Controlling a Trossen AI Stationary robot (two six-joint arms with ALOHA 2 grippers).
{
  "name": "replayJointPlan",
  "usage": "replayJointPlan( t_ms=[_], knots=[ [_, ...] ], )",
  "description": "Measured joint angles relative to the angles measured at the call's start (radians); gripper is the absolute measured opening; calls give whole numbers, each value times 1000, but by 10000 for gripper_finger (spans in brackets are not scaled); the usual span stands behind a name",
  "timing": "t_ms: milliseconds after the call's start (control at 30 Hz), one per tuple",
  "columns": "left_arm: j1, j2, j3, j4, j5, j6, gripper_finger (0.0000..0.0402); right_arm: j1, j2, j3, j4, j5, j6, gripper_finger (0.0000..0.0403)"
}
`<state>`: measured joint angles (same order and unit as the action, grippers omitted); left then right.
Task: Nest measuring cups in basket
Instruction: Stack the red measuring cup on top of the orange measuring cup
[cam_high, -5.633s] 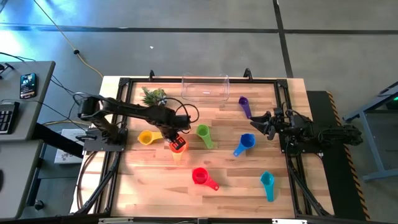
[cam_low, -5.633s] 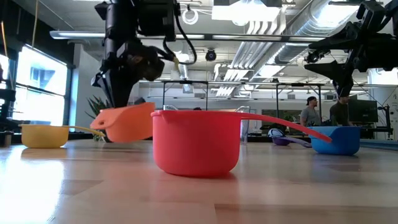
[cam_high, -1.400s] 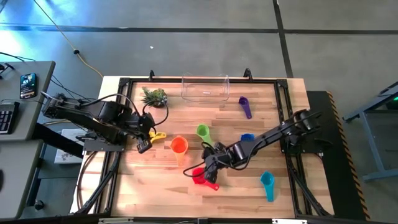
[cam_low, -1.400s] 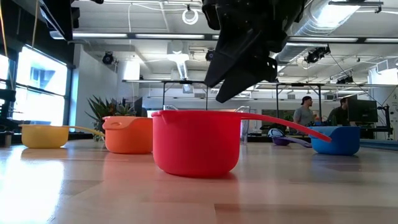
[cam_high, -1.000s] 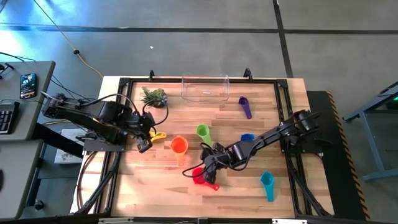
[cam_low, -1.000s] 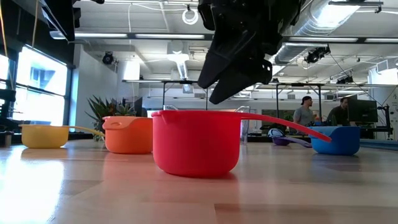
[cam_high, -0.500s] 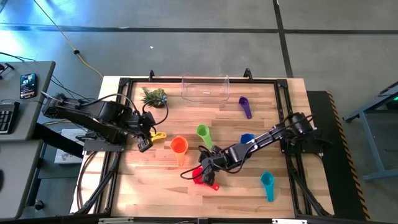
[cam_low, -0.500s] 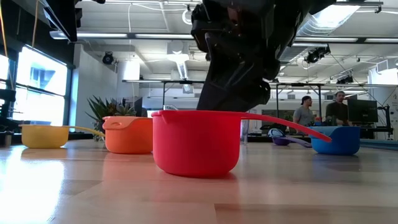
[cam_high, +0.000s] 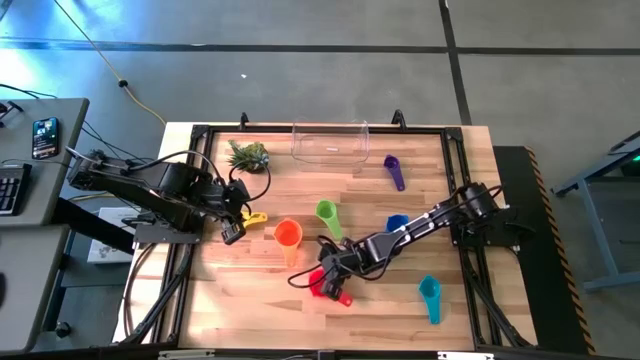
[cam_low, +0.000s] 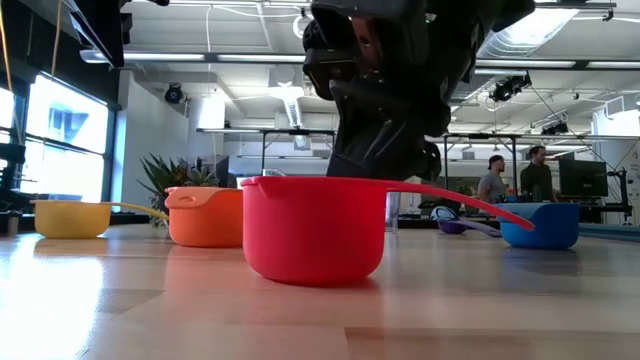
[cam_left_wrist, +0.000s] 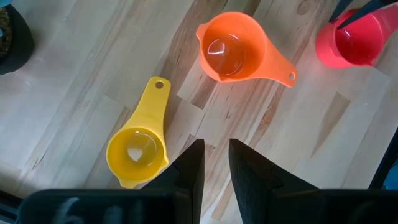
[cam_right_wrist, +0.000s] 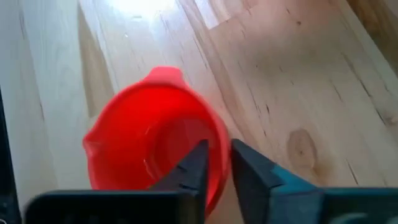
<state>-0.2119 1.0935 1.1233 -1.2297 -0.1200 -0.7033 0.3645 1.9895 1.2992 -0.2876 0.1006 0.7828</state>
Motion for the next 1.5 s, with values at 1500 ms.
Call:
replayJointPlan(
  t_ms=[1500],
  knots=[
    [23, 1, 0, -4, -42, -106, 62, -154, 107, 338, -229, 407, 693, 0]
  ],
)
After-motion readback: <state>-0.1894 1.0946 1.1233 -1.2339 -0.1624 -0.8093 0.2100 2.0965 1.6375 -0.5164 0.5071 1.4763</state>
